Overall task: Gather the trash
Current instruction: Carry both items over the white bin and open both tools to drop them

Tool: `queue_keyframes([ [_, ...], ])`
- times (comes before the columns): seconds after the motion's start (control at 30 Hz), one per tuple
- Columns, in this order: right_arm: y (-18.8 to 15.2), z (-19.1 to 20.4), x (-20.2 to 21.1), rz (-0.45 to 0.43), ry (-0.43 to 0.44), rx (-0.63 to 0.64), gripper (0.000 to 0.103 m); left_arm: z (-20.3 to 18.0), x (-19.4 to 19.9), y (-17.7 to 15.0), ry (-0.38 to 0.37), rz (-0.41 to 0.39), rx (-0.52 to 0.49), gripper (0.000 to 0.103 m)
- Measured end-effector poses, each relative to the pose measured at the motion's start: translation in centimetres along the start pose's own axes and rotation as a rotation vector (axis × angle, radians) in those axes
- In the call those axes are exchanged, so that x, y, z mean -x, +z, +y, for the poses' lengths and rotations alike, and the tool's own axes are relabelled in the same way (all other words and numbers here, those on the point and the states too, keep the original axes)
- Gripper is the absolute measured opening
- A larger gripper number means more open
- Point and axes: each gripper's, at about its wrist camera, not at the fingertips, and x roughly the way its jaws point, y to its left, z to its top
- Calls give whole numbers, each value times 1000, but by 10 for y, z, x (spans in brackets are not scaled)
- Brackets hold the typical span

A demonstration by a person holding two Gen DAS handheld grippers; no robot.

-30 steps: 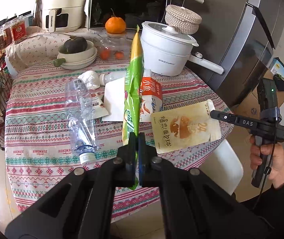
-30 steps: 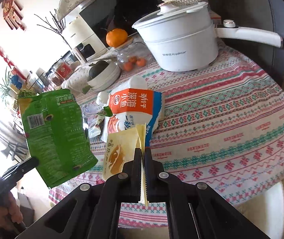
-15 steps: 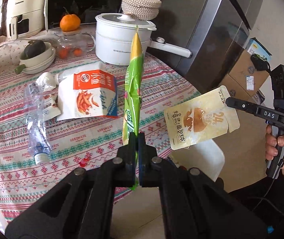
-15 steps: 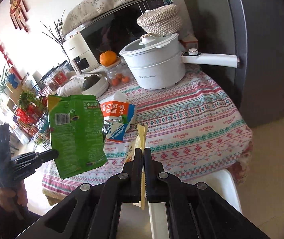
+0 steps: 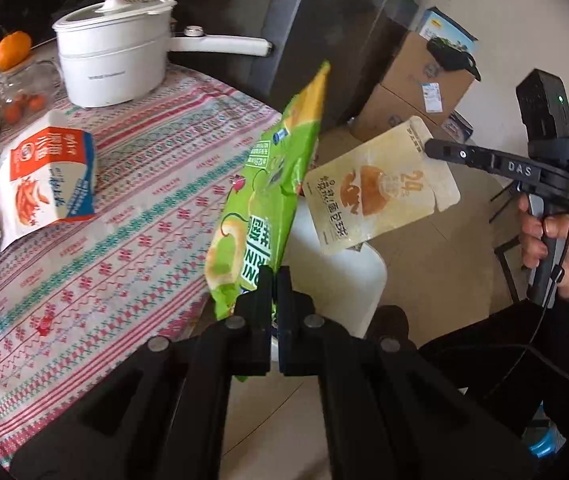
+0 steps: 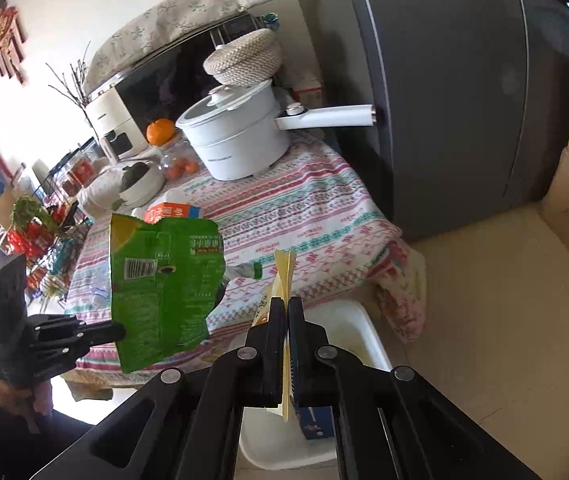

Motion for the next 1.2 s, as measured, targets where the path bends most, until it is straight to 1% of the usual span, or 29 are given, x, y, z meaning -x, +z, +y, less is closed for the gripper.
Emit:
queue_keyframes([
  [0.07, -4, -10, 3, 2, -30, -5, 3, -13, -9, -2, -21, 27, -29, 3],
  [0.17, -9, -22, 3, 14, -50, -18, 3, -32, -23, -7, -53, 67, -56, 3],
  [0.3, -15, -31, 5, 23, -70, -24, 3, -47, -36, -11, -97, 108, -63, 3],
  [0.47, -22, -40, 9, 27, -86, -35, 3, -56, -54, -16, -79, 143, -82, 3],
  [0.6, -25, -44, 7, 41, -93, -39, 3, -54, -71, -18, -42, 177, -87, 4],
  [0.67, -26, -43, 6, 47, -96, -36, 3, -49, -81, -19, -11, 204, -86, 15],
  [0.73, -27, -42, 3, 56, -95, -31, 3, -43, -85, -19, 34, 201, -74, 39],
  [0.83, -28, -40, -2, 71, -95, -26, 3, -39, -81, -17, 49, 190, -70, 44],
  [0.87, -28, -39, -3, 76, -95, -23, 3, -38, -80, -16, 53, 186, -71, 49],
  [0.93, -29, -38, -6, 83, -94, -19, 3, -37, -75, -16, 64, 176, -72, 64],
  [1.0, -30, -38, -9, 90, -94, -18, 3, -34, -70, -17, 78, 170, -75, 68],
  [1.2, -32, -37, -16, 113, -88, -22, 5, -21, -64, -16, 103, 164, -51, 73],
])
